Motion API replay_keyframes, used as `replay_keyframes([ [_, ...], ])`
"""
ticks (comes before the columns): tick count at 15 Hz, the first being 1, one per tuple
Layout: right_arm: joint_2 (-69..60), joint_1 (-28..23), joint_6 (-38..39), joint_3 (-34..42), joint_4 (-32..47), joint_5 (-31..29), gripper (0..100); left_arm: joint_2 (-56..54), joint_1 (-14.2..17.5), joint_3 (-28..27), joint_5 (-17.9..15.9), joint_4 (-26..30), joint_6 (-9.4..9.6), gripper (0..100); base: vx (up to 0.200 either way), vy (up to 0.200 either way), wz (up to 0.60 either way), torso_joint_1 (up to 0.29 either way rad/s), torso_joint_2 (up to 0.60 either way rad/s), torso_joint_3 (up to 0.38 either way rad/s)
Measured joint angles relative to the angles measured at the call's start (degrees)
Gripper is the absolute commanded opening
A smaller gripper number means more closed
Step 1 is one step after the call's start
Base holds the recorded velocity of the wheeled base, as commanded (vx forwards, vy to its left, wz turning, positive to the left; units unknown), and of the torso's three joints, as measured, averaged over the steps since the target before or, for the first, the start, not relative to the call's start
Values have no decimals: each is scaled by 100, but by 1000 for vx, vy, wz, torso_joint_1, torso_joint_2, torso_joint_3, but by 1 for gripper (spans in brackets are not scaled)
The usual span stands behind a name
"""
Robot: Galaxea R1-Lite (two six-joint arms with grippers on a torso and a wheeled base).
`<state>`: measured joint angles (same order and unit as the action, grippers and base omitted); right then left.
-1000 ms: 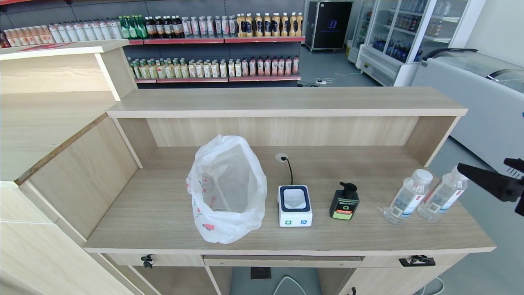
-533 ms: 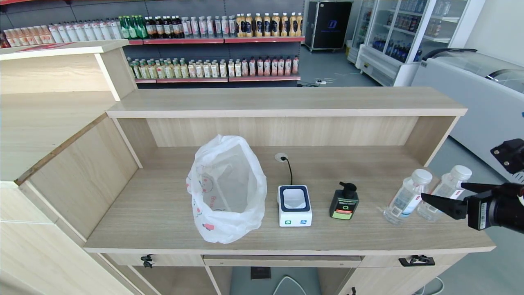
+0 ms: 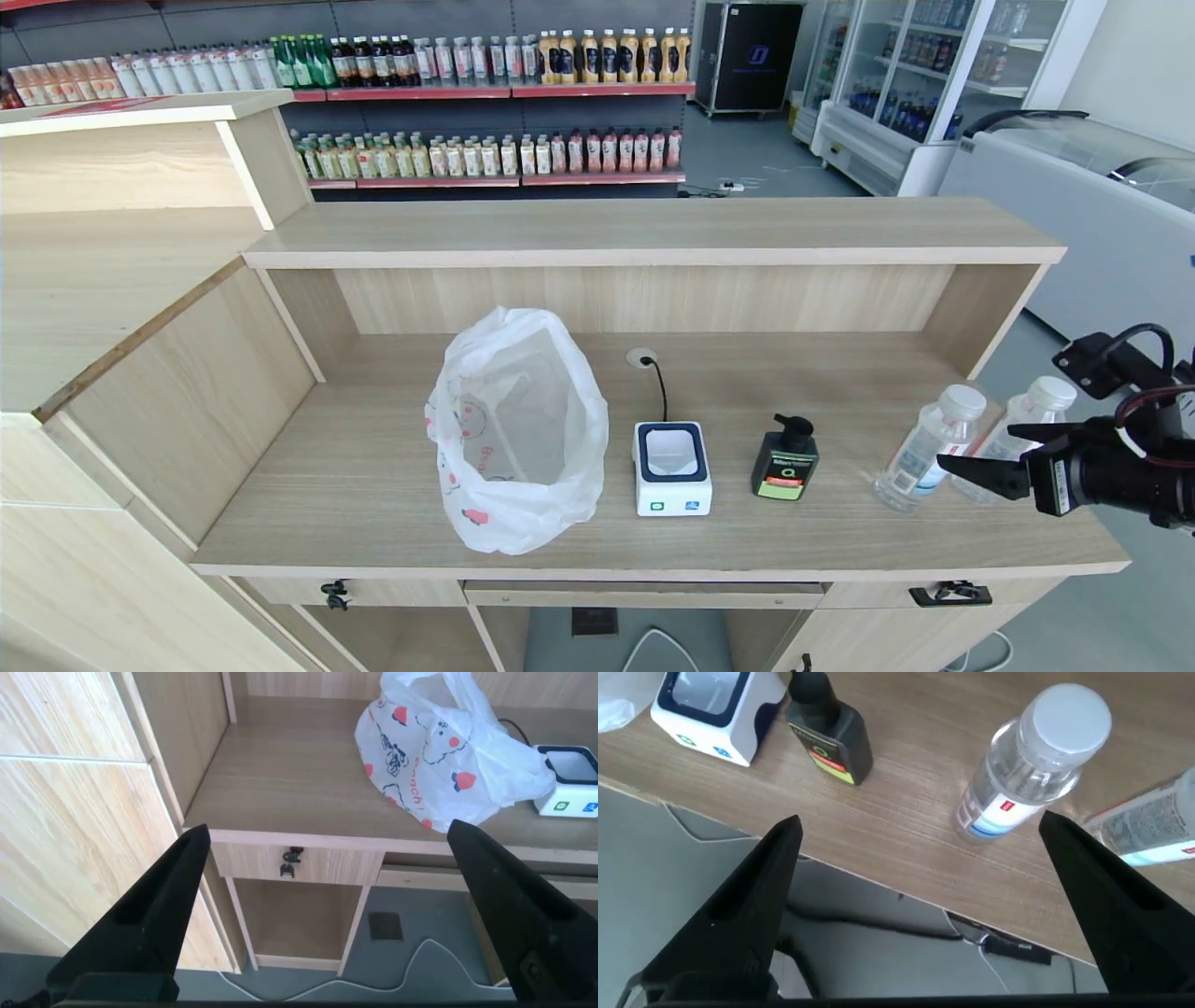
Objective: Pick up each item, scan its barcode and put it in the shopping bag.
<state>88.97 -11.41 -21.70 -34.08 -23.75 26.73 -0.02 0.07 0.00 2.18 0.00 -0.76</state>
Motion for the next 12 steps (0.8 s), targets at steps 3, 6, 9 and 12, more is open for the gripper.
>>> replay_keyframes([
  [3, 364, -51, -301, -117, 38, 402, 100, 0, 0, 0, 0, 0, 0, 100, 0, 0, 0, 0, 0, 0],
  [6, 764, -55, -408, -266, 43, 606, 100, 0, -2, 0, 0, 0, 0, 100, 0, 0, 0, 0, 0, 0],
  [9, 1142, -66, -605, -412, 40, 851, 100, 0, 2, 0, 0, 0, 0, 100, 0, 0, 0, 0, 0, 0],
  [12, 1521, -55, -901, -579, 10, 1147, 100, 2, 2, 0, -2, 0, -2, 100, 0, 0, 0, 0, 0, 0],
])
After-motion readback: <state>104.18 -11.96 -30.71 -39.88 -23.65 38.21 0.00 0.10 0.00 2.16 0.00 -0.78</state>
